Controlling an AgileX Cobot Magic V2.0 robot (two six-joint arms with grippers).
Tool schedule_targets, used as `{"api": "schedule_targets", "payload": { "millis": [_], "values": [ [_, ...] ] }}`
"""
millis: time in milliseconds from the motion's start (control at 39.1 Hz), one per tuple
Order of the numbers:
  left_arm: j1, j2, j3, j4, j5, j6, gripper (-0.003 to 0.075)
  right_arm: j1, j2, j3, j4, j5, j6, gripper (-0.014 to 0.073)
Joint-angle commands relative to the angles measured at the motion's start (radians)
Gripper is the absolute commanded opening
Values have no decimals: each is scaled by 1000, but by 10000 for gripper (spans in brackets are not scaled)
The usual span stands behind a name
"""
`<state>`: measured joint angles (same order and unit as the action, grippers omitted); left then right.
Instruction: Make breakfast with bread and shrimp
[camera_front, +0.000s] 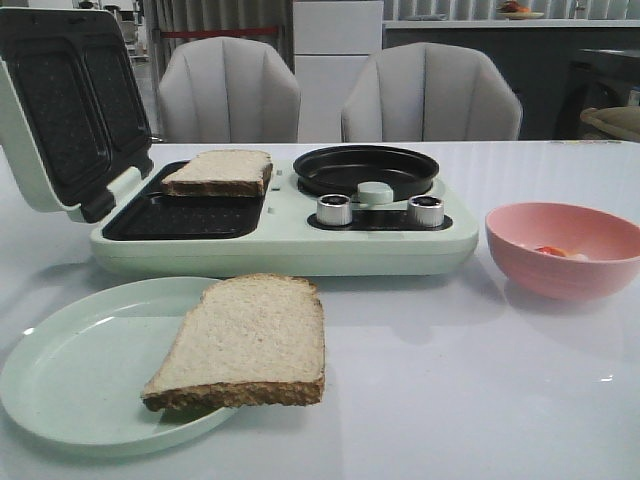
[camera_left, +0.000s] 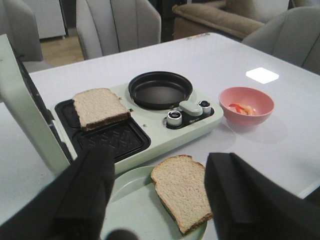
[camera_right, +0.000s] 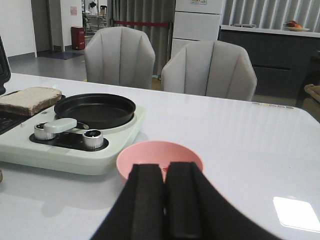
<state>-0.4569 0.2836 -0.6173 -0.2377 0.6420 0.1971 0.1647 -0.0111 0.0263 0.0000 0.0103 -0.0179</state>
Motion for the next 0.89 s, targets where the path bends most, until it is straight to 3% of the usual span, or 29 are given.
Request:
{"api": "schedule_targets", "payload": {
  "millis": [0,383,588,716,869],
  "values": [
    [1,-94,22,-20,-69,-11,457,0,-21,-16,-10,-80,0,142],
    [1,-300,184,9,-77,-11,457,0,-21,-16,-10,-90,0,142],
    [0,-303,188,9,-110,-11,457,0,-21,-32,31,-205,11,142],
    [0,-303,188,9,-110,-11,457,0,23,-136,82,-134,12,142],
    [0,-303,188,9,-110,-11,457,0,173,-326,86,112,12,142]
  ]
}}
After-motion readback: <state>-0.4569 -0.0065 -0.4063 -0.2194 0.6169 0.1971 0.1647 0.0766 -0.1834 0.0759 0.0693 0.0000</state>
